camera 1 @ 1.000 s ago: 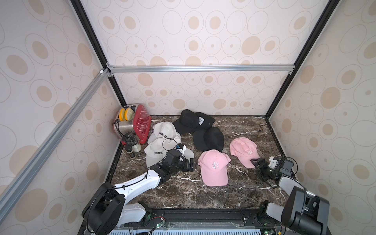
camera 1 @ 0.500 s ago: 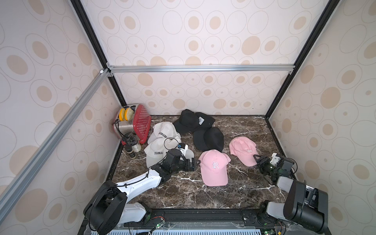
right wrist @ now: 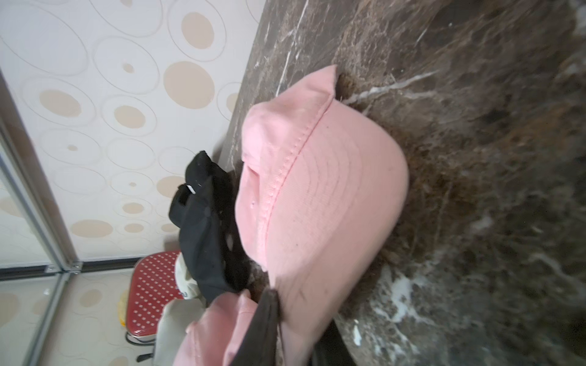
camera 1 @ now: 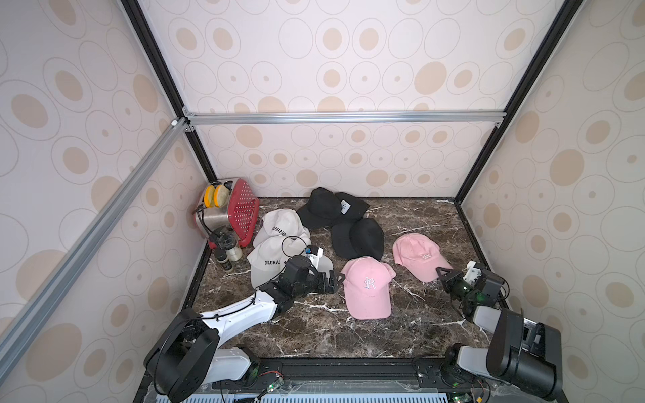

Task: Stack the baseball caps by color
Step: Pick up the baseball cap from the center of the board.

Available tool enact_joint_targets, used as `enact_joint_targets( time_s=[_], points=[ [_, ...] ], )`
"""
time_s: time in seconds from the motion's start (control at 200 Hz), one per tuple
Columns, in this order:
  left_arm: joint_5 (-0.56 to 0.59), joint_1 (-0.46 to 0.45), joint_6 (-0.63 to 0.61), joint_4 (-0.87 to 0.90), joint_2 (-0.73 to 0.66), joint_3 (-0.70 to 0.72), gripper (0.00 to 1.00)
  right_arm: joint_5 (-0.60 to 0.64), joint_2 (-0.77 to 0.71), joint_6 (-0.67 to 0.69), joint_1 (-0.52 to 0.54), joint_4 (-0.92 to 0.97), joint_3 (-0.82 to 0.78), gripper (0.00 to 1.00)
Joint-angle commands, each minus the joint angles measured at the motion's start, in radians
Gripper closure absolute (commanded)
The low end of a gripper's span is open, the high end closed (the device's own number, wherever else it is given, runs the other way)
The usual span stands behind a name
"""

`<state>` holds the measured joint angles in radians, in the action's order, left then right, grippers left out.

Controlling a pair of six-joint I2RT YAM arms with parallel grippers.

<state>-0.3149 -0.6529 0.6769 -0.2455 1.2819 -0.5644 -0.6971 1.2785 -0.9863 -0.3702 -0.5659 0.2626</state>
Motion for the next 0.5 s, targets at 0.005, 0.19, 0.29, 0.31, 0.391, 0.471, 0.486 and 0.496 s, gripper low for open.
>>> enact_joint_targets(
  time_s=[0.005, 0.19, 0.29, 0.31, 0.391, 0.471, 0.486, 0.496],
  points=[
    [-0.013, -0.009, 0.003, -0.016, 0.013, -0.003, 0.01, 0.002, -0.032, 0.011, 0.006, -0.006, -0.007, 0.90],
    [-0.013, -0.010, -0.009, -0.007, 0.014, -0.020, 0.01, 0.007, -0.123, -0.010, 0.007, 0.049, 0.001, 1.00],
    [-0.002, -0.008, 0.002, 0.032, 0.033, -0.095, 0.01, 0.008, -0.199, -0.068, 0.016, 0.061, 0.001, 1.00],
    [-0.013, -0.009, 0.001, 0.032, 0.038, -0.113, 0.01, 0.010, -0.216, -0.084, 0.019, 0.063, 0.003, 1.00],
    [-0.050, -0.010, 0.004, 0.007, 0.055, -0.176, 0.01, 0.031, -0.294, -0.143, 0.050, 0.057, 0.017, 1.00],
    [-0.061, -0.009, 0.029, -0.048, 0.064, -0.213, 0.01, 0.077, -0.375, -0.168, 0.121, 0.061, 0.048, 1.00],
    [-0.063, -0.009, 0.030, -0.050, 0.066, -0.223, 0.01, 0.089, -0.392, -0.170, 0.138, 0.062, 0.054, 1.00],
    [-0.067, -0.009, 0.029, -0.052, 0.067, -0.230, 0.01, 0.097, -0.401, -0.171, 0.146, 0.065, 0.059, 1.00]
  ],
)
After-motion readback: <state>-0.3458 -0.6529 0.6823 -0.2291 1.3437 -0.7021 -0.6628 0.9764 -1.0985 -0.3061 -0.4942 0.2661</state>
